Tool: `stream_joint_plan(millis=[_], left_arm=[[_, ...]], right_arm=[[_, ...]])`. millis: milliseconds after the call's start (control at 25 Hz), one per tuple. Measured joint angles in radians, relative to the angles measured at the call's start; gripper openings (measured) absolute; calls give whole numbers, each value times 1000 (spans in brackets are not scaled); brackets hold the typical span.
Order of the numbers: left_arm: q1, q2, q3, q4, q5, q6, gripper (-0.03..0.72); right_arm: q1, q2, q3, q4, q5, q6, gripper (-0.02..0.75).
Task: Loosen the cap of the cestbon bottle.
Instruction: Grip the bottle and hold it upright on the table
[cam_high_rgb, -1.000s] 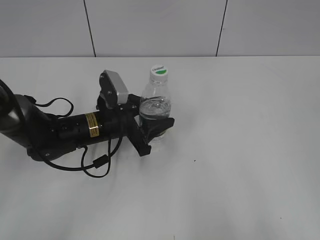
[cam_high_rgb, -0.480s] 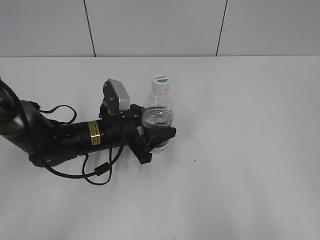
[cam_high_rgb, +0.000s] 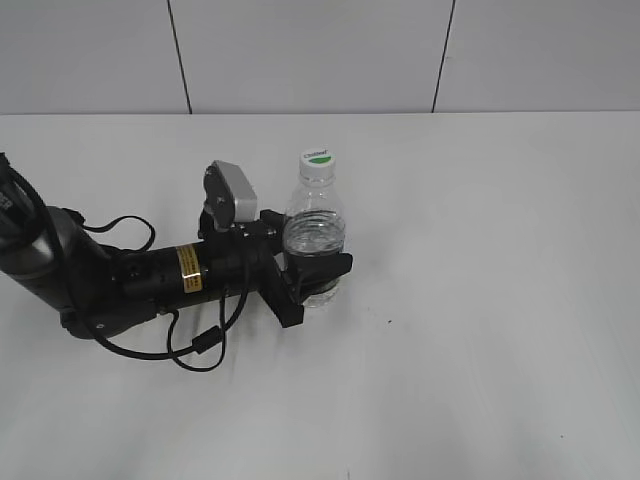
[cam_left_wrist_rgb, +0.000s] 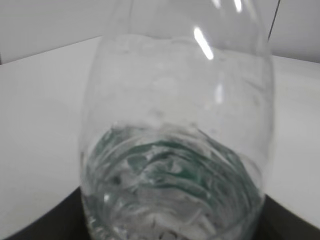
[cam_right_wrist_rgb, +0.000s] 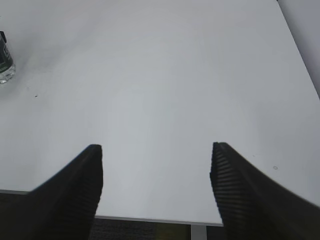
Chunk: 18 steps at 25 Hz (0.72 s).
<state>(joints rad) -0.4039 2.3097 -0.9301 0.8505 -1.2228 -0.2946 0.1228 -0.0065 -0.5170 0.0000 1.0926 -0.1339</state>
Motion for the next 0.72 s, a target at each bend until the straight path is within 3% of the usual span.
stream_joint_plan(millis=[720], left_arm=[[0,0,0,2,-1,0,402]], right_arm=[[0,0,0,0,0,0,516]])
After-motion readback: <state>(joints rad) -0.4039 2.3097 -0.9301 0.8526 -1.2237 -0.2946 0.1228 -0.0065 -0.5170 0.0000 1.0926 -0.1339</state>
